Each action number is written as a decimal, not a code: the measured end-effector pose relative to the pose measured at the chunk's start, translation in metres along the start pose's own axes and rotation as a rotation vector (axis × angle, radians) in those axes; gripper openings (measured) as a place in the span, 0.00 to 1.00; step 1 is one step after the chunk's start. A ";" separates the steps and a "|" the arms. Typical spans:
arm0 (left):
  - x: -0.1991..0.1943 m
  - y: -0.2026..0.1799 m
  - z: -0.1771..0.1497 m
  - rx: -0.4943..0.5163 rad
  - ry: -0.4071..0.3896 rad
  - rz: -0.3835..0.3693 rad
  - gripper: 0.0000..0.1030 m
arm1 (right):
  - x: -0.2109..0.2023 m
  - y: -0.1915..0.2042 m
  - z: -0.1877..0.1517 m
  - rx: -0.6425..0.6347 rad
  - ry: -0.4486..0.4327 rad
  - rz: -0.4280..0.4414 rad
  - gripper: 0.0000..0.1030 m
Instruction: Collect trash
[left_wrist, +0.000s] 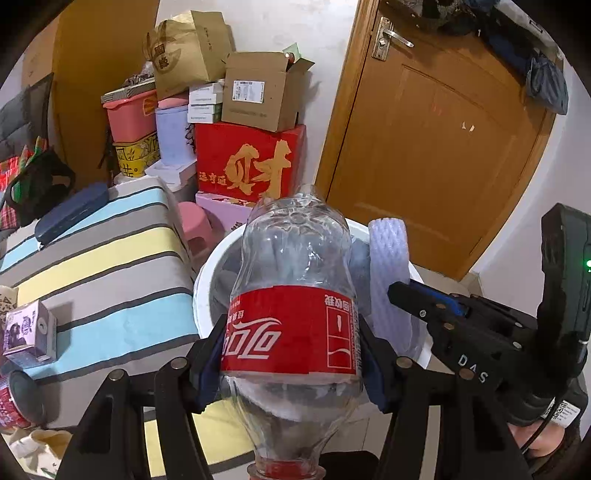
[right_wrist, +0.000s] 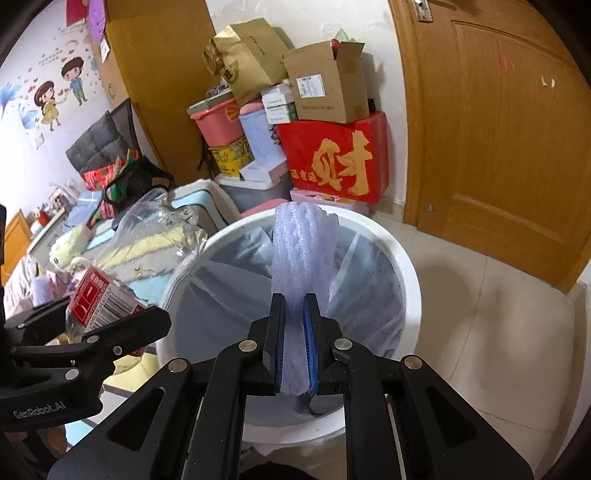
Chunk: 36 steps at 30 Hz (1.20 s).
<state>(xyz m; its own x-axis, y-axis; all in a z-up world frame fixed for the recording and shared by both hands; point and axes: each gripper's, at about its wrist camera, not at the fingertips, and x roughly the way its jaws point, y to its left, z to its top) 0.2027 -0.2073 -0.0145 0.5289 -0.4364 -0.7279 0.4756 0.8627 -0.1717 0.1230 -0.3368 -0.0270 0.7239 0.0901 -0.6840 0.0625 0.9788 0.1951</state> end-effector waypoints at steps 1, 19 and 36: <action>0.001 0.001 0.000 0.001 0.003 0.006 0.61 | 0.002 -0.001 0.000 -0.002 0.007 -0.007 0.11; -0.036 0.013 -0.004 -0.024 -0.072 0.040 0.70 | -0.006 0.001 0.001 0.016 -0.008 -0.036 0.49; -0.100 0.045 -0.029 -0.098 -0.153 0.095 0.70 | -0.028 0.040 -0.001 -0.047 -0.082 0.021 0.49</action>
<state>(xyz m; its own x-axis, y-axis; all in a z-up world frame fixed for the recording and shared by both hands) 0.1506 -0.1170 0.0312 0.6723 -0.3795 -0.6356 0.3521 0.9192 -0.1765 0.1046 -0.2996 0.0000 0.7783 0.0972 -0.6203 0.0159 0.9846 0.1743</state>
